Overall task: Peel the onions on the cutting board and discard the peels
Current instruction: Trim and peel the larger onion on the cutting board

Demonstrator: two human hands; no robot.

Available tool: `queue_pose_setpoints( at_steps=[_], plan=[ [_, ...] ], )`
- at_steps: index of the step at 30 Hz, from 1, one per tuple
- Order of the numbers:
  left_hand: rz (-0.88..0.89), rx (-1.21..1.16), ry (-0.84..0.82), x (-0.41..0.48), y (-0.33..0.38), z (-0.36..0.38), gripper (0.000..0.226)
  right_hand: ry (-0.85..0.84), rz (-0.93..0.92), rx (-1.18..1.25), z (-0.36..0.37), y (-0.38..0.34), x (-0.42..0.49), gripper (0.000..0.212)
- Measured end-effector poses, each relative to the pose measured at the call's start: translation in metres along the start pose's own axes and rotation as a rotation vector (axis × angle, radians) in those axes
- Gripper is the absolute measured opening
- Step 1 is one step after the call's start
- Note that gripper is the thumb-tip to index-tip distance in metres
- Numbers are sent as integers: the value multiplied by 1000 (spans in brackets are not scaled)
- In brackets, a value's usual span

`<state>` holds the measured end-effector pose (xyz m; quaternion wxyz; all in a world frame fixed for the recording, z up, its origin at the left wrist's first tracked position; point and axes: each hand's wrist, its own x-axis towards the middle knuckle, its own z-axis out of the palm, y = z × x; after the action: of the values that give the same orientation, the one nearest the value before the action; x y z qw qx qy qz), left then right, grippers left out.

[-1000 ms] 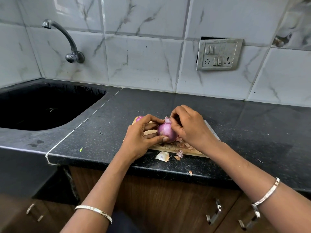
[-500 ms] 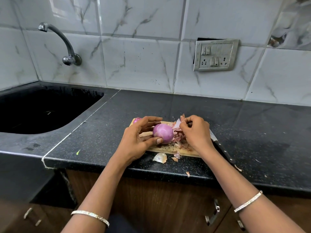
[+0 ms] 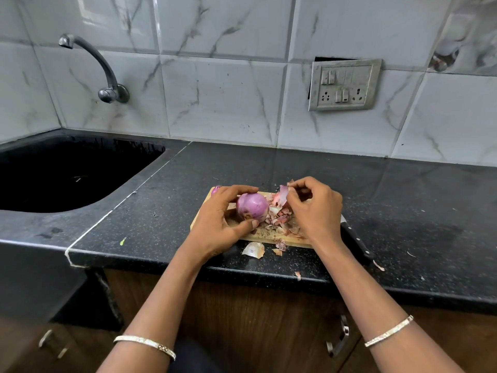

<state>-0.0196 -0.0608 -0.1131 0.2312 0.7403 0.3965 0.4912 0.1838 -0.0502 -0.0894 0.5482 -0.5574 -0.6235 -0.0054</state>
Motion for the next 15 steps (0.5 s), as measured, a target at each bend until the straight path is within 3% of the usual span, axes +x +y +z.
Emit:
queue_pose_setpoints(
  at_steps=[10, 15],
  plan=[
    [-63, -232, 46, -2, -1, -1, 55, -161, -173, 128, 4, -6, -9, 17],
    [-56, -276, -1, -1, -5, 0, 53, -311, -86, 265, 11, -18, -12, 20]
  ],
)
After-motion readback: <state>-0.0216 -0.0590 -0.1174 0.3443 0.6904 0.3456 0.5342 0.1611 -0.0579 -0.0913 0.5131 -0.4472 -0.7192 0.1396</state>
